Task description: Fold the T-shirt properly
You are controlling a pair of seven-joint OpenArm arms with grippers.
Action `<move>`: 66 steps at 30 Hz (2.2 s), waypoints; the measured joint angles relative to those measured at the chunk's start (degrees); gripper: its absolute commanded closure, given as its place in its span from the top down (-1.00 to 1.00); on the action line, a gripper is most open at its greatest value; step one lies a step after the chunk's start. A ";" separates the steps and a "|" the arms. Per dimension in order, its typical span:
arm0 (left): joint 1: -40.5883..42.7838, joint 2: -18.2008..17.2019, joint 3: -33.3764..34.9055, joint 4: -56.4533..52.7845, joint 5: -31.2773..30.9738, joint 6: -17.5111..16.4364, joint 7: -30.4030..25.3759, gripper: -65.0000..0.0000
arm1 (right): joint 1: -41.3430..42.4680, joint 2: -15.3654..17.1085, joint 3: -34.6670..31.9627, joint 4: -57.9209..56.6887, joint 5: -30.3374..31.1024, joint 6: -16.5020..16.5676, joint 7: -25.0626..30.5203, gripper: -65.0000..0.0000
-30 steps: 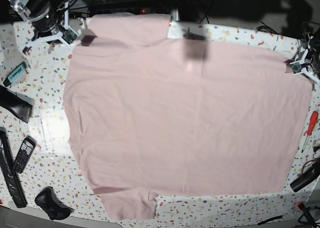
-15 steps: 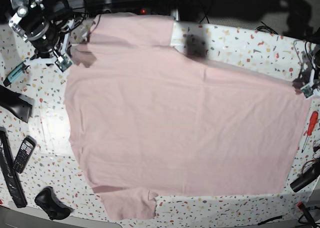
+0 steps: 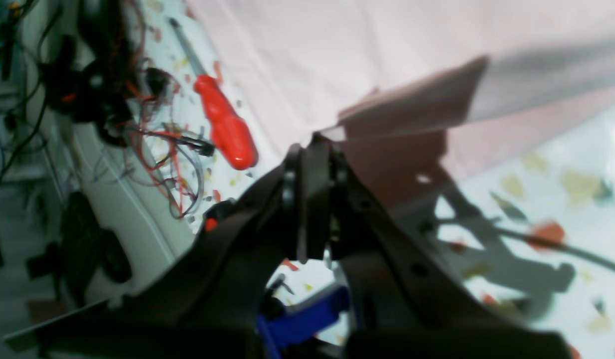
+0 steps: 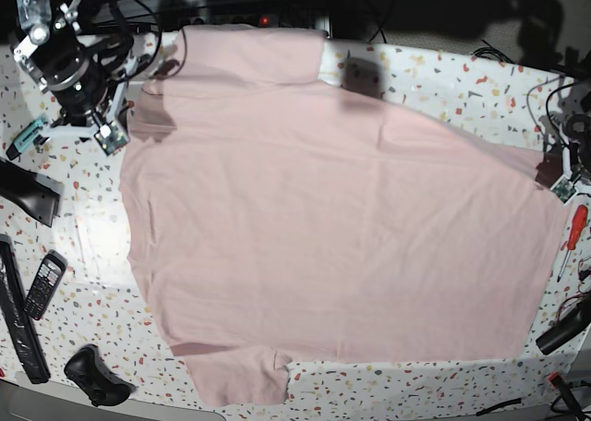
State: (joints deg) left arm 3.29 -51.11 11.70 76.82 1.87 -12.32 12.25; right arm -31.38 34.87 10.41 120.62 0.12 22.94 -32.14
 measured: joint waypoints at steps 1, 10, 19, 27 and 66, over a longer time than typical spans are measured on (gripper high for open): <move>-0.17 0.37 0.00 0.00 0.94 0.57 0.31 -1.00 | 0.79 -0.20 0.02 -0.57 0.09 -0.04 0.00 -1.00; -3.50 4.46 0.00 -0.26 0.76 6.60 0.87 -1.00 | 10.27 -2.21 0.00 -11.72 0.39 -0.22 0.26 -1.00; -7.93 7.87 -0.04 -4.72 0.70 8.31 -0.68 -1.00 | 18.60 -2.45 -0.02 -20.17 3.96 -0.24 1.31 -1.00; -10.34 10.29 -0.07 -11.74 0.79 8.07 -4.39 -1.00 | 19.30 -2.47 -0.02 -20.68 3.93 -0.24 1.51 -1.00; -18.36 12.85 -0.07 -13.38 1.01 15.52 1.27 -0.42 | 17.51 1.16 -0.04 -10.69 14.95 7.02 -5.95 -0.60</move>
State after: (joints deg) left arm -15.07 -38.26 11.64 63.44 2.87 3.20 13.52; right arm -13.87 36.03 10.37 109.93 15.07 29.95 -38.09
